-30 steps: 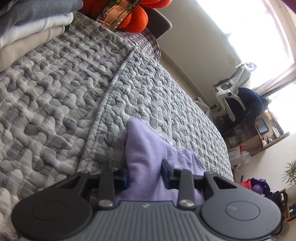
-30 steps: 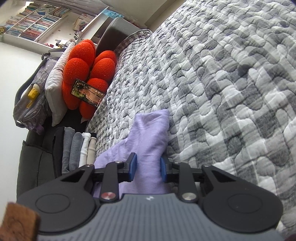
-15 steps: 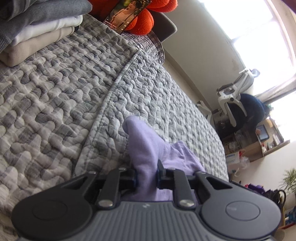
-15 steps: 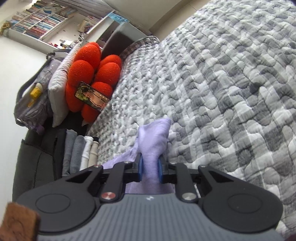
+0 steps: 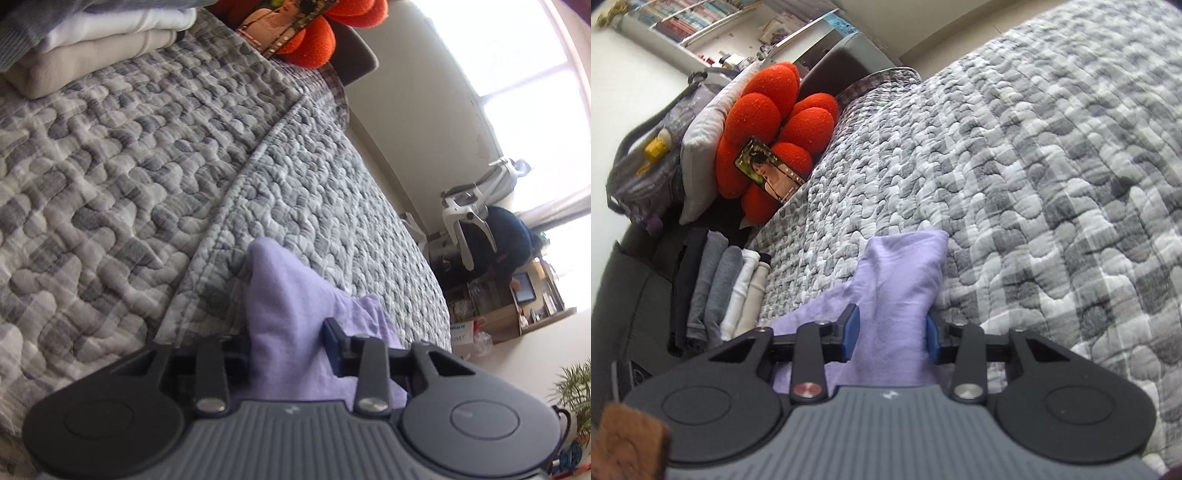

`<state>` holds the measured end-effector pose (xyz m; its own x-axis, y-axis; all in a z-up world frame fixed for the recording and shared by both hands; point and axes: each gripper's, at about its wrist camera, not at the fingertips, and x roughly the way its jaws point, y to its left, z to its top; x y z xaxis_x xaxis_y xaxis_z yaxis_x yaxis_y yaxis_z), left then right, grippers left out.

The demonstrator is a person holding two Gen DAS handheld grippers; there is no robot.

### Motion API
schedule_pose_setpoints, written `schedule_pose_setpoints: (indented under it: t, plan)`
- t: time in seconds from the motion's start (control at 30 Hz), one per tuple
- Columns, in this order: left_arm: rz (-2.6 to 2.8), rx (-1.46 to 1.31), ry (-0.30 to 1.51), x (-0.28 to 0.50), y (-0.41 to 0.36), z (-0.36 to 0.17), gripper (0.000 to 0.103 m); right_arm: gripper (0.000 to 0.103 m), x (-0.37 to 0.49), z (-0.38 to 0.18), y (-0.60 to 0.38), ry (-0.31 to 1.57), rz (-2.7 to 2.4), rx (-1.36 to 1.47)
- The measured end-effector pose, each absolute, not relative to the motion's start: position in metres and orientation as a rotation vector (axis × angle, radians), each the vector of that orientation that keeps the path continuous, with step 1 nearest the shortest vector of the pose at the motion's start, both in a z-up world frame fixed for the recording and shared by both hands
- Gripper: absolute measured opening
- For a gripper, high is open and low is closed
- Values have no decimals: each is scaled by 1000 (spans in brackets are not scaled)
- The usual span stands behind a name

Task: Fold clothes
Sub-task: 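Grasp the bundle with the right tool beside the left tool and lift it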

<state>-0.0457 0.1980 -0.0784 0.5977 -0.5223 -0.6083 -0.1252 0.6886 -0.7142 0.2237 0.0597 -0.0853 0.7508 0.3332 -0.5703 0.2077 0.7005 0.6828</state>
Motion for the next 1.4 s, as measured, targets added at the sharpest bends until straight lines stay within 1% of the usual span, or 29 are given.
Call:
schedule_pose_setpoints:
  t: [0.03, 0.07, 0.2, 0.3, 0.63, 0.83, 1.4]
  plan:
    - [-253, -798, 915, -47, 196, -77, 24, 24, 224, -85, 62, 735, 71, 797]
    - [-246, -793, 908, -49, 195, -75, 21, 23, 225, -84, 65, 731, 64, 782]
    - [-222, -740, 870, -57, 186, -64, 18, 20, 227, -81, 76, 709, 41, 728]
    - [-208, -752, 841, -63, 187, -58, 17, 19, 228, -74, 82, 681, 43, 698]
    - [-159, -804, 701, -89, 206, -35, 17, 18, 229, -50, 102, 581, 112, 636]
    - [-133, -781, 637, -104, 216, -21, 17, 18, 230, -40, 116, 546, 155, 639]
    - [-86, -772, 624, -108, 235, -18, 17, 18, 242, -40, 140, 549, 179, 642]
